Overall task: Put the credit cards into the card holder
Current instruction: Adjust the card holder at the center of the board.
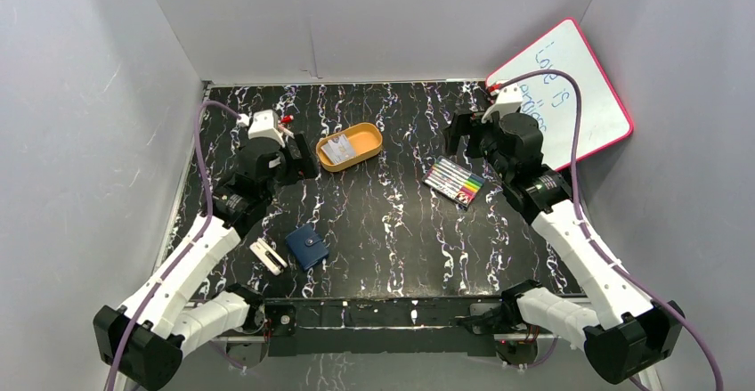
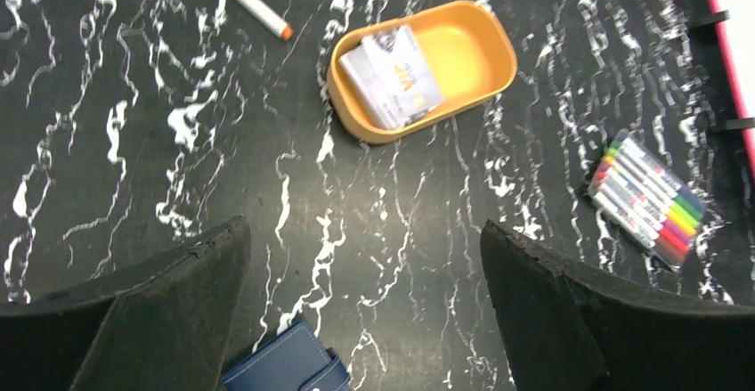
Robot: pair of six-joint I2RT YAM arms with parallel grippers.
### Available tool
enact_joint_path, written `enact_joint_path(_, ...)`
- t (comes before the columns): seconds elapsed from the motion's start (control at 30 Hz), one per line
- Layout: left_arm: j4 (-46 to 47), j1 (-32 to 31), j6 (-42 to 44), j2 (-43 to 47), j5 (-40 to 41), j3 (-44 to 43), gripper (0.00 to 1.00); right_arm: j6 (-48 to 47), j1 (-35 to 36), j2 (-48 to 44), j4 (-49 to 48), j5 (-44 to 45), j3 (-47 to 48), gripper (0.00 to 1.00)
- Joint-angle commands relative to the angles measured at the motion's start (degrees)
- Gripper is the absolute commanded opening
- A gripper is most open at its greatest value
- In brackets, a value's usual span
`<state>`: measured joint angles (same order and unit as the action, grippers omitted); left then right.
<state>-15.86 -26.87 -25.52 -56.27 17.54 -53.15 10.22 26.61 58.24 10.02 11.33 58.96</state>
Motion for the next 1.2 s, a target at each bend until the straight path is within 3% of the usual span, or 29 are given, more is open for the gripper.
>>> enact_joint_path(0.0,2.05,1.51,-2.98,2.3,0.15,3.42,0.98,3.81,-2.21,-1.26,-0.83,-3.82,-1.47,0.98)
enact_joint_path(0.27,4.42,2.61,-4.03,4.72,-1.89,7.29,0.98,3.06,-1.44,0.29,1.22,-10.2,-0.52,0.98)
enact_joint_path(0.5,5.62,2.89,-8.51,9.07,-1.73,9.67,0.98,2.47,6.8,4.85,3.39,-13.96,1.03,0.93)
enact_joint_path(0.73,-9.79,2.98,-16.41,11.06,-1.21,8.37,0.96,12.78,19.03,12.9,-6.2,-17.94,-5.41,0.87)
enact_joint_path(0.9,-17.76,3.03,-23.09,13.79,-3.11,9.14,0.93,17.84,27.19,23.0,-13.88,-19.04,-4.29,0.82)
enact_joint_path(1.17,-23.83,3.05,-26.76,20.38,1.1,9.56,0.93,25.75,29.97,38.87,-21.02,-27.94,1.63,0.64)
